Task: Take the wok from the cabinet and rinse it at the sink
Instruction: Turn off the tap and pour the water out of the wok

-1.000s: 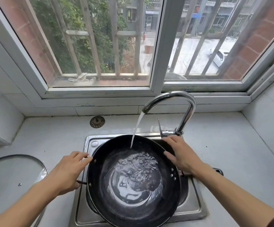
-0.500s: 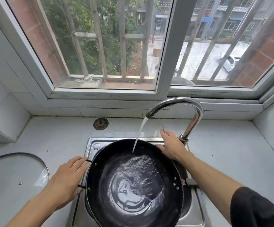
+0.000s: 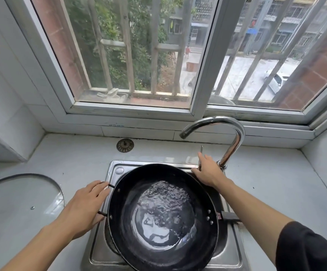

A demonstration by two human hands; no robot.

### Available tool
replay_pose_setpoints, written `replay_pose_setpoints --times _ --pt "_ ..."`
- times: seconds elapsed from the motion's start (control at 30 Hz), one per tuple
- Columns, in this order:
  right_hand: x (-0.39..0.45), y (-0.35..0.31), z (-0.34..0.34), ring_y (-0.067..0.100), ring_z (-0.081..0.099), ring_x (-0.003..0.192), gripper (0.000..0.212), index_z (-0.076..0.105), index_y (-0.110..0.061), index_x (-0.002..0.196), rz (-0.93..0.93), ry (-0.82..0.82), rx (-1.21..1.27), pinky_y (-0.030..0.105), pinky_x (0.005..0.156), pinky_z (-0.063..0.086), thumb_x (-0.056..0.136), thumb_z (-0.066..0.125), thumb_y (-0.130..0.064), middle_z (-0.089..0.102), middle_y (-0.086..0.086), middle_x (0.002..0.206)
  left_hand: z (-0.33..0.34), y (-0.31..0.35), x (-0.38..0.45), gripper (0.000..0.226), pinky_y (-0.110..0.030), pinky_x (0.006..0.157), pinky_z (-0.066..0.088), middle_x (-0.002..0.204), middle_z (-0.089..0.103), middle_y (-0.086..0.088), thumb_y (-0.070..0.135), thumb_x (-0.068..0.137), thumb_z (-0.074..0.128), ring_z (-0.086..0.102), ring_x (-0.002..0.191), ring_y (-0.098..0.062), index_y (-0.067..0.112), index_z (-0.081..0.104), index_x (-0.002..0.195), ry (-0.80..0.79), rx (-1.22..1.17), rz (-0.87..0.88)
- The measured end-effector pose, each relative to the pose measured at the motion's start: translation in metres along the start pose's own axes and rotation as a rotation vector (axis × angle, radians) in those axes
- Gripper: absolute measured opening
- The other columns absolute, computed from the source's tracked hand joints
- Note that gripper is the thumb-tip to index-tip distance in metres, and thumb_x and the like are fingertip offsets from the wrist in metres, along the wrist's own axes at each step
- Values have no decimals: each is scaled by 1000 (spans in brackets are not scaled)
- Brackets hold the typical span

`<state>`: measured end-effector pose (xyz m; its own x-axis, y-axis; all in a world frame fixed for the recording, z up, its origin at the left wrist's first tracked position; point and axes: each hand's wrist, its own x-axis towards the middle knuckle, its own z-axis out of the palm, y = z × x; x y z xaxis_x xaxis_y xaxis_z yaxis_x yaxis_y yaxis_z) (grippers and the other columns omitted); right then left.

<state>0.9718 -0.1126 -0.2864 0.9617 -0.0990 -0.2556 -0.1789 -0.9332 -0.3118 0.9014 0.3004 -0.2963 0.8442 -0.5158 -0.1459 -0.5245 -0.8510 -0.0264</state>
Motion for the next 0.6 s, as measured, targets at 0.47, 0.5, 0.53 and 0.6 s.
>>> replay_pose_setpoints --times 0.47,0.5,0.53,0.6 --pt "-120 56 -3 17 42 130 55 46 -26 137 -181 -119 -18 26 112 29 85 50 -8 47 -1 139 -10 6 3 82 -40 75 58 122 65 -6 33 30 94 62 110 -31 32 68 108 -2 -29 32" --pt "-124 65 4 18 40 132 60 43 -31 138 -168 -157 -41 28 112 29 83 50 -9 44 -2 141 -11 6 2 81 -39 73 59 121 65 -6 33 29 93 63 109 -30 33 69 106 -3 -27 32" --pt "-128 71 9 19 36 135 66 39 -37 140 -152 -198 -67 29 113 29 81 51 -11 38 -4 145 -12 6 1 80 -38 72 59 120 66 -5 32 28 93 64 108 -29 33 69 104 4 -26 34" --pt "-135 79 15 21 27 141 76 30 -36 146 -145 -267 -130 31 116 25 78 55 -15 28 -4 152 -14 5 -2 79 -35 70 58 119 65 -2 29 29 92 63 108 -27 35 69 104 14 -37 38"
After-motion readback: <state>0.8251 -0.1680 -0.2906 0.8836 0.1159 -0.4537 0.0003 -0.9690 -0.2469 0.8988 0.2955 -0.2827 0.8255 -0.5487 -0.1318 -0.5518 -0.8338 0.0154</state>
